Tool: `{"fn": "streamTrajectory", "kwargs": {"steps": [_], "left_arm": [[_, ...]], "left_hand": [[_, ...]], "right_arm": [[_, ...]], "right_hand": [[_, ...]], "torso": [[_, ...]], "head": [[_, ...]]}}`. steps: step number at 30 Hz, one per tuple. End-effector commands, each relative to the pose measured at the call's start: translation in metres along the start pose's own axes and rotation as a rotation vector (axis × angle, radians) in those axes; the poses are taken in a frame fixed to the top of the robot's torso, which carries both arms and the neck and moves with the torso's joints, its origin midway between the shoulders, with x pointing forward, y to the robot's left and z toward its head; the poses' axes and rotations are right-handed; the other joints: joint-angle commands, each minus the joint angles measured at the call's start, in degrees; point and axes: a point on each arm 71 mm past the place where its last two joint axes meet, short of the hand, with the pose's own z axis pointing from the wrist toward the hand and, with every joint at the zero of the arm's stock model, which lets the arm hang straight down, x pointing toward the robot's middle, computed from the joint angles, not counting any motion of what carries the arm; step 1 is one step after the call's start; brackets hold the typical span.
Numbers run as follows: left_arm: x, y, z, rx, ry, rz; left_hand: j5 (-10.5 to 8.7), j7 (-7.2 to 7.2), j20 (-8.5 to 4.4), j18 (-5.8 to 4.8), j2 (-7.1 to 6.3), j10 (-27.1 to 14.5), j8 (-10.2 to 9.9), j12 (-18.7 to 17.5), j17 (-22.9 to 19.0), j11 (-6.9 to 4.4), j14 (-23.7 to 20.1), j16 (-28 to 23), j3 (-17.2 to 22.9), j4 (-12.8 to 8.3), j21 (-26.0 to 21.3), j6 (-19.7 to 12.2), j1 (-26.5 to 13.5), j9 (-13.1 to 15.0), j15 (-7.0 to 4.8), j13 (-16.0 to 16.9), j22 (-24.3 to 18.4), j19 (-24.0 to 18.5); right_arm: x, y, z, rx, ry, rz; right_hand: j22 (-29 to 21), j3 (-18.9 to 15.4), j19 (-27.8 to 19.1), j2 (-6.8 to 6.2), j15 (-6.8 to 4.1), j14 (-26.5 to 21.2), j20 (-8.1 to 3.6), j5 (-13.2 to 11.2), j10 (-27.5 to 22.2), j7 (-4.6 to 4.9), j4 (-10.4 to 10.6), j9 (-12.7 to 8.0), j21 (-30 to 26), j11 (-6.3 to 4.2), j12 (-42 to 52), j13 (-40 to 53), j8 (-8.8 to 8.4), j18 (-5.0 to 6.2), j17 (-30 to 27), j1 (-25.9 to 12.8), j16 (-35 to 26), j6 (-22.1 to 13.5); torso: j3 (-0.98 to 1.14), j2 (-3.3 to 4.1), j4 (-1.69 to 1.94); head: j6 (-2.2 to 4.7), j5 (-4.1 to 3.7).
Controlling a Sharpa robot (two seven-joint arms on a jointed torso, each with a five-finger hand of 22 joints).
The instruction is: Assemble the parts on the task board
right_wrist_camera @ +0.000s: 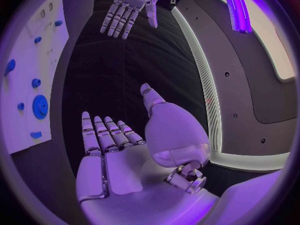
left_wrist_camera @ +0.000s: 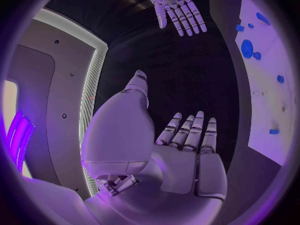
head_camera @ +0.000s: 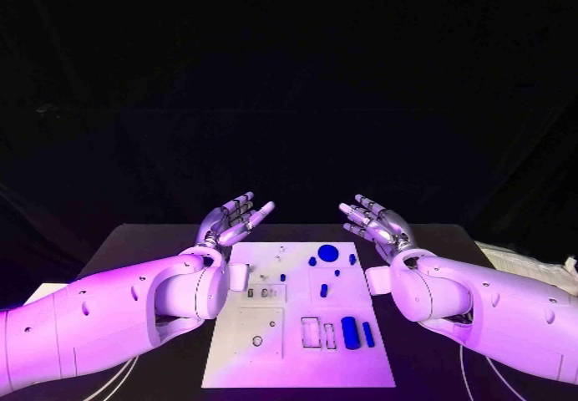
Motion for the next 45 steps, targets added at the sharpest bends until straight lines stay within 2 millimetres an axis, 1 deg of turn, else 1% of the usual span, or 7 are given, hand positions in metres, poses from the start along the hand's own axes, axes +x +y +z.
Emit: {"fn": "streamTrajectory", "kwargs": {"steps": [1, 8, 13, 18, 22, 30, 45], "left_arm": [[0.005, -0.001, 0.0, -0.008, 0.047, -0.037], [0.005, -0.001, 0.0, -0.008, 0.047, -0.037], [-0.006, -0.006, 0.001, 0.045, 0.056, -0.047], [-0.01, -0.011, -0.002, 0.048, 0.079, -0.059], [-0.01, -0.016, -0.006, 0.055, 0.102, -0.063], [-0.001, -0.031, -0.021, 0.057, 0.175, -0.091], [0.014, -0.038, -0.033, -0.003, 0.252, -0.205]], "left_hand": [[0.28, 6.15, 0.92, 1.65, -0.02, 2.0, 0.4, 0.5, 0.5, 0.96, 3.6, 0.9, 0.4, 0.9, 0.7, 1.5, 3.3, 0.2, 0.71, 0.2, 0.3, 1.7], [-0.49, 5.88, 0.7, 2.01, 4.64, 13.3, 2.5, 2.0, 1.9, 1.55, 17.5, 3.8, 3.9, 0.4, 4.2, 13.1, 4.8, 1.2, 0.59, 1.1, 2.1, 13.1], [-0.91, 5.31, 0.2, 3.82, 7.17, 32.5, 5.3, 5.5, 3.0, -0.25, 29.0, 7.4, 4.5, -0.6, 11.1, 27.5, 5.9, 2.4, -1.77, 2.4, 5.0, 31.3], [-0.93, 4.01, -1.66, 4.25, 8.59, 39.2, 6.2, 6.5, 3.8, -2.12, 36.2, 9.0, 3.6, -1.8, 14.1, 32.9, 6.1, 2.3, -3.95, 2.2, 5.7, 38.6], [-0.92, 3.1, -2.74, 4.33, 9.4, 42.6, 6.1, 6.3, 4.8, -3.19, 39.7, 9.2, 2.9, -2.5, 14.8, 35.3, 6.2, 2.1, -5.16, 2.2, 5.5, 41.6], [-0.92, 2.36, -3.75, 4.31, 9.94, 45.6, 5.6, 5.6, 6.3, -4.09, 42.8, 9.3, 2.6, -3.4, 15.4, 37.3, 7.0, 2.0, -6.21, 2.2, 5.3, 44.1], [-0.36, 2.71, -3.69, 4.17, 9.59, 45.2, 4.6, 4.3, 6.8, -3.73, 42.6, 8.4, 2.0, -3.7, 14.9, 37.0, 6.5, 1.8, -5.96, 2.0, 4.9, 44.1]], "right_arm": [[0.013, -0.004, -0.002, 0.03, 0.223, -0.018], [0.015, -0.007, -0.004, 0.05, 0.297, -0.028], [-0.013, 0.007, 0.008, -0.173, 0.237, -0.412], [-0.015, 0.019, 0.011, -0.246, 0.236, -0.527], [-0.015, 0.028, 0.013, -0.288, 0.232, -0.604], [-0.013, 0.047, 0.019, -0.313, 0.22, -0.868], [0.002, 0.059, 0.031, -0.216, 0.308, -1.356]], "right_hand": [[0.9, 1.4, 6.0, 0.61, -0.13, 7.4, 0.51, -0.2, 8.2, 8.09, -3.1, 0.6, 1.7, 0.05, 1.1, 0.6, 0.85, 1.74, 0.6, 6.1, 0.9, 6.1], [2.5, 3.2, 19.3, 0.25, -1.83, 31.7, 0.44, -0.6, 31.8, 7.03, -7.6, 1.9, 6.0, -1.17, 4.6, 1.9, 3.05, 5.11, 2.0, 10.8, 4.3, 22.7], [2.5, 4.3, 22.1, -0.13, -2.98, 35.9, 0.41, -0.5, 35.7, 6.31, -9.2, 2.0, 7.2, -2.16, 4.1, 1.7, 3.15, 6.3, 1.9, 11.7, 3.9, 29.9], [2.3, 5.2, 24.2, -0.44, -3.71, 38.9, 0.13, -0.8, 37.9, 5.74, -9.9, 2.0, 8.0, -2.74, 3.2, 1.7, 2.69, 6.61, 1.9, 11.6, 3.5, 33.9], [2.6, 6.3, 27.3, -0.77, -4.6, 42.0, -0.77, -0.8, 40.3, 5.33, -10.8, 2.3, 9.5, -3.41, 2.8, 1.7, 2.78, 6.73, 2.0, 11.7, 3.6, 38.5], [8.4, 8.4, 38.3, -3.16, -9.24, 53.8, -7.24, 0.7, 50.0, 3.11, -12.7, 2.6, 21.0, -6.78, 3.3, 1.7, 3.87, 6.28, 3.0, 14.5, 6.4, 46.0], [18.2, 6.5, 46.8, -5.75, -13.98, 70.2, -11.29, 1.0, 52.4, 0.15, -9.5, 2.3, 38.1, -10.02, 1.8, 1.7, 2.36, 6.62, 11.2, 9.6, 18.8, 48.1]], "torso": [[-0.03, -0.03, 0.01], [-0.03, -0.03, 0.01], [-0.11, 0.94, 0.71], [-0.24, 2.07, 1.02], [-0.56, 3.08, 1.29], [-1.5, 5.85, 2.57], [-2.5, 8.97, 4.74]], "head": [[-0.01, -0.01], [-0.01, -0.01], [-1.25, -0.58], [-1.13, -1.51], [-0.92, -2.12], [-0.38, -3.25], [-0.81, -5.47]]}}
